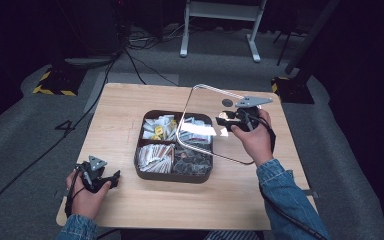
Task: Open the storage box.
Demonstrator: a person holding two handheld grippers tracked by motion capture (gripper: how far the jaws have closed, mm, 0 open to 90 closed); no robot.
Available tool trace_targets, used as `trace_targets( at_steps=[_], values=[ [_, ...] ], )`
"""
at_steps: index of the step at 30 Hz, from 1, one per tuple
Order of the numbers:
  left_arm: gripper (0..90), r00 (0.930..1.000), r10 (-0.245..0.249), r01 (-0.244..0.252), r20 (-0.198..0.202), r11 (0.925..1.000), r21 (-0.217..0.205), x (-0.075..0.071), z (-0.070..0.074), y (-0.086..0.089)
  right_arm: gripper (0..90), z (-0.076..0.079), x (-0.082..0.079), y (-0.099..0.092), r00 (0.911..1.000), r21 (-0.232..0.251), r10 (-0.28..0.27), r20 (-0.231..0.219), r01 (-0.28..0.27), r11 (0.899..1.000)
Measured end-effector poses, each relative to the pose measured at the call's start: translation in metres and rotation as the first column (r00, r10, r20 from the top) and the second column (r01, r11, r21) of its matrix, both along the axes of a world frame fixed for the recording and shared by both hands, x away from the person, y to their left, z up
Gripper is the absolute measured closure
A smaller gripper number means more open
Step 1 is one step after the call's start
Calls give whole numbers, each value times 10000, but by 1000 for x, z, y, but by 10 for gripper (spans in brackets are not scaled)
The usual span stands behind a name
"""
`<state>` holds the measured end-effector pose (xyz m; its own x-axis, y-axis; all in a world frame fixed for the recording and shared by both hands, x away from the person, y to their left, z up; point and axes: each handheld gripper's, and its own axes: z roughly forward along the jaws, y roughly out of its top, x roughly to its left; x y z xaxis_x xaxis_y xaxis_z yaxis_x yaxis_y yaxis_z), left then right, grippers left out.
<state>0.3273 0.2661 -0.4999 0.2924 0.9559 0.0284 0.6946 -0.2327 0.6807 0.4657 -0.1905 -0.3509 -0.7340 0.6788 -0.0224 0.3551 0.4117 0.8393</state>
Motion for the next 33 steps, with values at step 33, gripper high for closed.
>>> trace_targets(
  at_steps=[33],
  values=[
    [169, 9999, 108, -107, 10, 9984, -554, 4, -5, 5, 588, -30, 14, -107, 9715, -497, -2326, -447, 2304, 9718]
  ],
)
